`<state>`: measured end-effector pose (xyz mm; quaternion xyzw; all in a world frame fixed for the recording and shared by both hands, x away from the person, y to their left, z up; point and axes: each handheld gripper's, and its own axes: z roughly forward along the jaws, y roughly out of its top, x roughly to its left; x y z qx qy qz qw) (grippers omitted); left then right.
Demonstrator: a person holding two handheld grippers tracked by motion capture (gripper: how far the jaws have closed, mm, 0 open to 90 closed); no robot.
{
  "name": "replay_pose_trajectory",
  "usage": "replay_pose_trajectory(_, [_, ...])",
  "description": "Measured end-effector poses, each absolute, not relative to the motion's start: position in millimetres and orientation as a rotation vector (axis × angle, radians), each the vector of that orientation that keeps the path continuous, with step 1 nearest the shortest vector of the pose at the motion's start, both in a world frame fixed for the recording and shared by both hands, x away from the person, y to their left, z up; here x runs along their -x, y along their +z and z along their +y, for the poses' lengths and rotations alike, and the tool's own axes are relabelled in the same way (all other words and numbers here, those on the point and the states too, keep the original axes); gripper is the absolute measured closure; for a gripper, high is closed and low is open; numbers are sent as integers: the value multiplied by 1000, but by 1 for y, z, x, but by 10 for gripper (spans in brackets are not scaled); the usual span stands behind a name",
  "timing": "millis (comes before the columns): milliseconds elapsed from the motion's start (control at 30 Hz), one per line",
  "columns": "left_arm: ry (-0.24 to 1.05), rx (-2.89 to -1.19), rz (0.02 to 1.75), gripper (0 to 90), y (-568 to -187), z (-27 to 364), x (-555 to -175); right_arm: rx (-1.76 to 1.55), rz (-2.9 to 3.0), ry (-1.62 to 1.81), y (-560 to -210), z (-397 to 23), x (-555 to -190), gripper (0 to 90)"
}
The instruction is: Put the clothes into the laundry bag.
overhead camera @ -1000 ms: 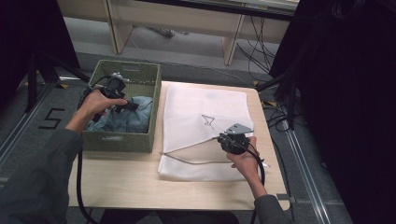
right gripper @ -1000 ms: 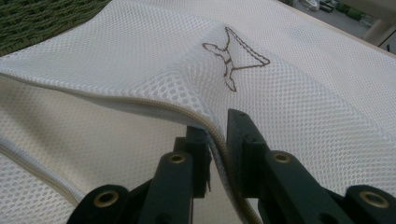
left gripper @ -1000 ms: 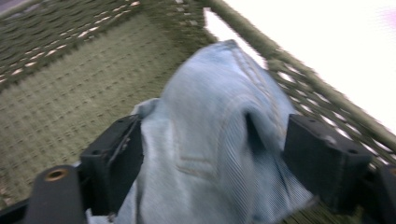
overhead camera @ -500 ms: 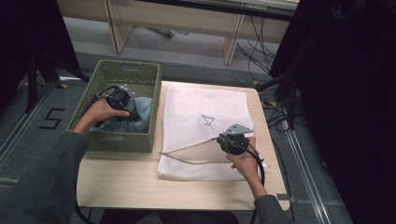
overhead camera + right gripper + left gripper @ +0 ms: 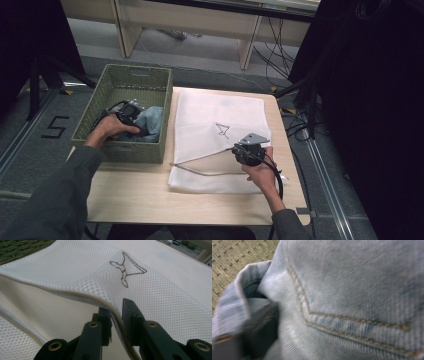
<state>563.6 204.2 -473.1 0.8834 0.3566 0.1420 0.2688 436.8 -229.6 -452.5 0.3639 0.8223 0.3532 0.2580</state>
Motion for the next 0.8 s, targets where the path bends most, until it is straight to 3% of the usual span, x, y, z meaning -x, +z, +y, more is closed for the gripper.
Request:
replay_pose_trajectory(100, [474,-2454,952,419,-474,202,-563,-991,2227,964,-452,-230,-436,777])
replay_pose_trajectory(233, [526,-2507,969,596,-470,195,-564,-988,2224,963,-452,-230,-436,777])
replay_pose_trajectory(333, [541,-2530,964,652,-463,194,-564,-986,2230,961,-451,-230,-436,783])
replay_pose_trajectory(533, [568,-2322,1036,735,-449,204,-561,-989,2232,963,-452,-230,-436,806])
replay_pose_trajectory(800, [546,-2139,1083,762,-404,227,-547,-993,2226,966,-451,-230,-436,822])
